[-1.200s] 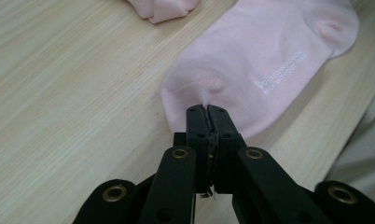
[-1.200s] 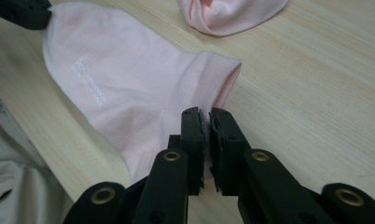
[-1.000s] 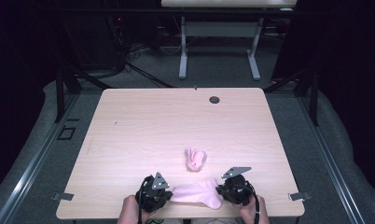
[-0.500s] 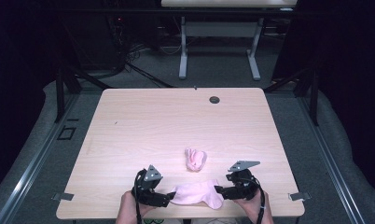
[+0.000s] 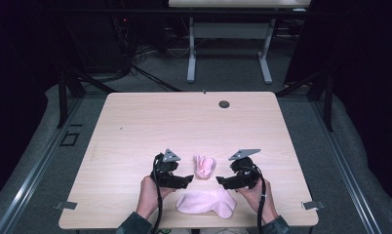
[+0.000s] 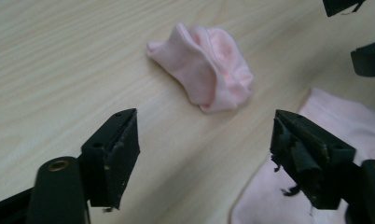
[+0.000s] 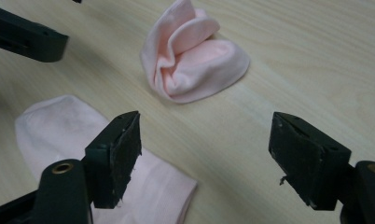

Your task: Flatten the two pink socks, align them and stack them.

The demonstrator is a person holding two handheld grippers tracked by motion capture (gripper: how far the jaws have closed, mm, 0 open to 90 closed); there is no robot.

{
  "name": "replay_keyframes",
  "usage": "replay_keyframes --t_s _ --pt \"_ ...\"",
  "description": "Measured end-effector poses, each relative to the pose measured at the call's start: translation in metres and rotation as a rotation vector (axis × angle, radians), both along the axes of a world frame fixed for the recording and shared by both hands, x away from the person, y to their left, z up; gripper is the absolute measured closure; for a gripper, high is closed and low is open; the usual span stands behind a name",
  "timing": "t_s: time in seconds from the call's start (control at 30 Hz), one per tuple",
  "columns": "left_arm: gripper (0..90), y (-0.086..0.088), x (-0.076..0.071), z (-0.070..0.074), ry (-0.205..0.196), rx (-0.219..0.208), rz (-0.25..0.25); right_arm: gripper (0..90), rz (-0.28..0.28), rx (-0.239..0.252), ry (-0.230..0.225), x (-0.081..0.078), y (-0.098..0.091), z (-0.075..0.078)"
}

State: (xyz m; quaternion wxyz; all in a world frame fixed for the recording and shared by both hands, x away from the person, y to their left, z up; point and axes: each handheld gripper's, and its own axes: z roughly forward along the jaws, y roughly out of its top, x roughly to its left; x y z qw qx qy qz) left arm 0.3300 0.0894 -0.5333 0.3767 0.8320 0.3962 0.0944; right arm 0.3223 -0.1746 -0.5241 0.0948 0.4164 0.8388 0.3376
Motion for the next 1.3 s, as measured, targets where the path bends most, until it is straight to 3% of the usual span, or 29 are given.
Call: replay_keyframes --t_s 0.13,0.17,0.2,0.27,0.33,0.47,0.5,0.57,0.73,0.87,1.0,1.1,1.3 --pt "34.3 -0.014 0.023 -0.003 0.049 -0.065 -0.009 28.5 -0.018 0.009 0.001 0.014 0.002 0.002" --pt "36.2 -0.014 0.023 -0.003 0.049 -0.065 -0.009 28.5 -0.018 0.009 0.001 0.014 0.002 0.002" --pt "36.8 -0.020 0.032 -0.007 0.082 -0.084 -0.013 31.6 -0.026 0.006 -0.004 0.021 0.002 0.004" --pt "40.3 -0.025 0.038 -0.010 0.098 -0.081 -0.012 32.2 -0.028 0.004 -0.002 0.027 0.003 0.006" --pt "44.7 -0.030 0.041 -0.014 0.103 -0.059 -0.009 32.8 -0.025 0.009 -0.003 0.033 0.005 0.007" --pt "64.0 -0.033 0.043 -0.019 0.117 -0.032 0.003 36.3 -0.019 0.010 0.004 0.045 0.013 0.010" --pt "64.0 -0.032 0.043 -0.021 0.125 -0.033 0.003 36.3 -0.019 0.010 0.004 0.045 0.013 0.010" --pt "73.6 -0.029 0.044 -0.024 0.151 -0.055 0.013 38.7 -0.006 0.000 0.026 0.054 0.023 0.009" --pt "83.6 -0.020 0.044 -0.032 0.174 -0.086 0.017 41.4 0.020 -0.001 0.065 0.071 0.044 0.001" --pt "87.6 -0.017 0.042 -0.035 0.164 -0.097 0.029 44.7 0.017 0.022 0.134 0.085 0.055 -0.010" --pt "88.6 -0.016 0.040 -0.035 0.157 -0.110 0.034 47.1 0.008 -0.010 0.171 0.092 0.064 -0.020" --pt "88.9 -0.012 0.037 -0.035 0.140 -0.124 0.032 60.6 0.020 -0.030 0.197 0.098 0.071 -0.030" --pt "89.0 -0.002 0.032 -0.033 0.107 -0.148 0.036 86.2 0.024 -0.019 0.176 0.096 0.071 -0.031"
